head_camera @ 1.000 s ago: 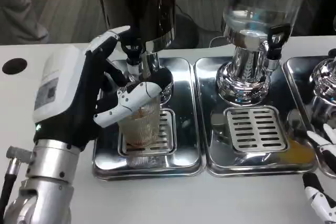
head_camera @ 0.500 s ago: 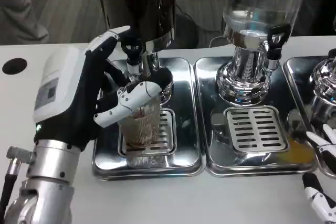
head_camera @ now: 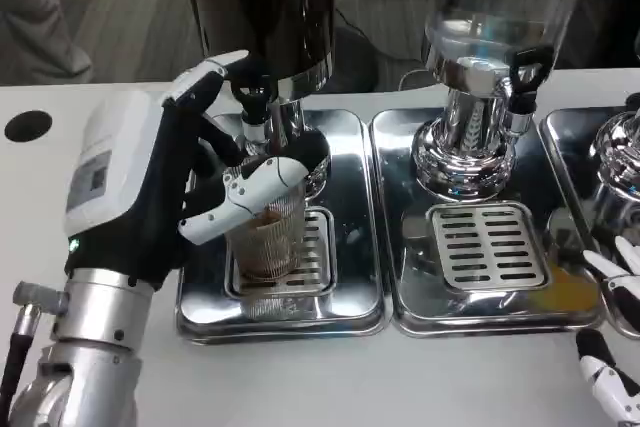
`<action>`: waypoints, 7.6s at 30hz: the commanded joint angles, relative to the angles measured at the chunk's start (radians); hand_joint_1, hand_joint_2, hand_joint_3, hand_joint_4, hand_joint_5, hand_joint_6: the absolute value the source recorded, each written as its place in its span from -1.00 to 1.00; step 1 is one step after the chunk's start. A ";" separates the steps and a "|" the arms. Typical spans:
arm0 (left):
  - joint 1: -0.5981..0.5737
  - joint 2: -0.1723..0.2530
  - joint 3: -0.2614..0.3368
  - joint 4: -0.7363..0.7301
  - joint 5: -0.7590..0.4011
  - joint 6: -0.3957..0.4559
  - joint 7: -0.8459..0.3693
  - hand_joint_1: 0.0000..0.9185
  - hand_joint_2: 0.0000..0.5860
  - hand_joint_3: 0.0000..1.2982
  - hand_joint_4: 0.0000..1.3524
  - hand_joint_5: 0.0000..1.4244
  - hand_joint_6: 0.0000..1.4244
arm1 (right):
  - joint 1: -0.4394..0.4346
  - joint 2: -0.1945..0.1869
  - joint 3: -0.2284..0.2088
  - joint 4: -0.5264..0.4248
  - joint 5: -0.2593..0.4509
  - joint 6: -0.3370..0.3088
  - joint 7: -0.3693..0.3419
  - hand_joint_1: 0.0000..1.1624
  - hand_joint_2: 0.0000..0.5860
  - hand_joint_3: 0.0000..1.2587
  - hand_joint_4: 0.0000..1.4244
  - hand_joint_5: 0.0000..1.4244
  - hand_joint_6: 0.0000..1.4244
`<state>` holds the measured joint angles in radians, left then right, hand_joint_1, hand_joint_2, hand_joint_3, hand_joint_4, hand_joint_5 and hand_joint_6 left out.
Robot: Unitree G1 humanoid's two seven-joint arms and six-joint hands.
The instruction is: Grasp the cup under the faucet to collect the drink, then remove the cup.
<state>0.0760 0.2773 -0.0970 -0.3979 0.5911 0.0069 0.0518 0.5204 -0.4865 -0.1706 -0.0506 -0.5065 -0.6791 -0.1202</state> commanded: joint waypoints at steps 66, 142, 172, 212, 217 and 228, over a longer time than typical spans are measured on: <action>-0.019 -0.003 0.033 0.009 -0.051 -0.004 -0.006 -0.84 -0.80 -0.52 -0.63 0.04 0.30 | -0.005 -0.002 0.017 -0.008 -0.006 0.020 0.013 -0.48 0.68 -0.76 -1.00 -1.00 -1.00; 0.666 0.081 0.166 0.091 0.060 -0.348 0.157 -1.00 -0.84 -0.66 -0.80 -0.75 -0.30 | -0.342 0.096 0.274 -0.242 0.158 0.501 0.378 0.07 -0.47 -0.70 -0.77 -0.75 -0.86; 0.790 0.071 0.223 0.175 0.028 -0.514 0.222 -1.00 -0.80 -0.65 -0.78 -0.74 -0.29 | -0.621 0.276 0.457 -0.072 -0.032 0.754 0.314 0.09 -0.48 -0.68 -0.74 -0.72 -0.83; 0.792 0.075 0.280 0.233 -0.031 -0.563 0.189 -0.99 -0.77 -0.60 -0.73 -0.71 -0.27 | -0.832 0.396 0.543 0.194 -0.055 0.826 0.199 0.14 -0.63 -0.86 -0.83 -0.84 -1.00; 0.785 0.084 0.288 0.247 -0.046 -0.566 0.183 -0.99 -0.77 -0.60 -0.72 -0.71 -0.27 | -0.836 0.409 0.563 0.208 -0.070 0.832 0.184 0.22 -0.66 -0.87 -0.80 -0.80 -1.00; 0.776 0.091 0.296 0.278 -0.066 -0.577 0.176 -0.99 -0.77 -0.59 -0.71 -0.70 -0.27 | -0.847 0.451 0.600 0.223 -0.104 0.878 0.151 0.27 -0.68 -0.88 -0.78 -0.80 -0.99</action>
<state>0.8528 0.3555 0.1864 -0.1339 0.5456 -0.5561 0.2395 -0.3044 -0.0489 0.4200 0.1557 -0.6049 0.1879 0.0471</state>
